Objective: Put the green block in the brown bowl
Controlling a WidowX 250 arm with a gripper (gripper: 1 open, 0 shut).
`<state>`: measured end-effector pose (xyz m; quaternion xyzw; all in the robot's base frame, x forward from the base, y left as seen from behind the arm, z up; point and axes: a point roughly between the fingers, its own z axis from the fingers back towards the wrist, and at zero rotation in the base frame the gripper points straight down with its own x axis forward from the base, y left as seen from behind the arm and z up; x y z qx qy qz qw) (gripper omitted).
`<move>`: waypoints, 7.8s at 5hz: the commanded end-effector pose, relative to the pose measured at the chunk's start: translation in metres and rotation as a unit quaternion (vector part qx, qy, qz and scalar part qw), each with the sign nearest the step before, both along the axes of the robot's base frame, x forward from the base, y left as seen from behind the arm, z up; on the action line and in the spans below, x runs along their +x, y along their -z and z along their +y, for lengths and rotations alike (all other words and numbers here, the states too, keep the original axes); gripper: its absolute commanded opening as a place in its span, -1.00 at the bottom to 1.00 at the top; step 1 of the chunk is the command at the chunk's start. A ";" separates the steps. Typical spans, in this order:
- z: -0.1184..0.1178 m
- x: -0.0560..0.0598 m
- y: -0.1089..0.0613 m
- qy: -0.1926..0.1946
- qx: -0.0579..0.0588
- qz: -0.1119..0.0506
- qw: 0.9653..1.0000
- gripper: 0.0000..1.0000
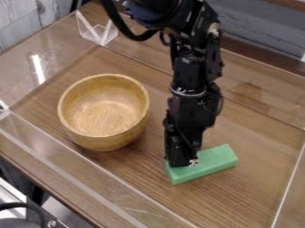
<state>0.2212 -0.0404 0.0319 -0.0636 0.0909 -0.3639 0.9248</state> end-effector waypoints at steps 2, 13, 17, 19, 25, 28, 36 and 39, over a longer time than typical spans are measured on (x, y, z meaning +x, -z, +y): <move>0.005 -0.004 -0.019 -0.020 -0.010 0.002 1.000 -1.00; -0.017 0.006 -0.003 0.087 0.006 -0.044 0.995 1.00; -0.030 0.001 0.009 0.072 0.002 -0.042 0.996 -1.00; -0.036 -0.005 0.009 0.043 -0.008 -0.030 0.999 -1.00; -0.045 -0.021 -0.003 -0.044 -0.038 0.005 0.998 -1.00; -0.046 -0.027 -0.008 -0.078 -0.048 0.022 0.996 -1.00; -0.030 -0.038 -0.049 -0.141 -0.069 0.056 0.986 -1.00; 0.016 -0.031 -0.140 -0.200 -0.071 0.018 0.977 -1.00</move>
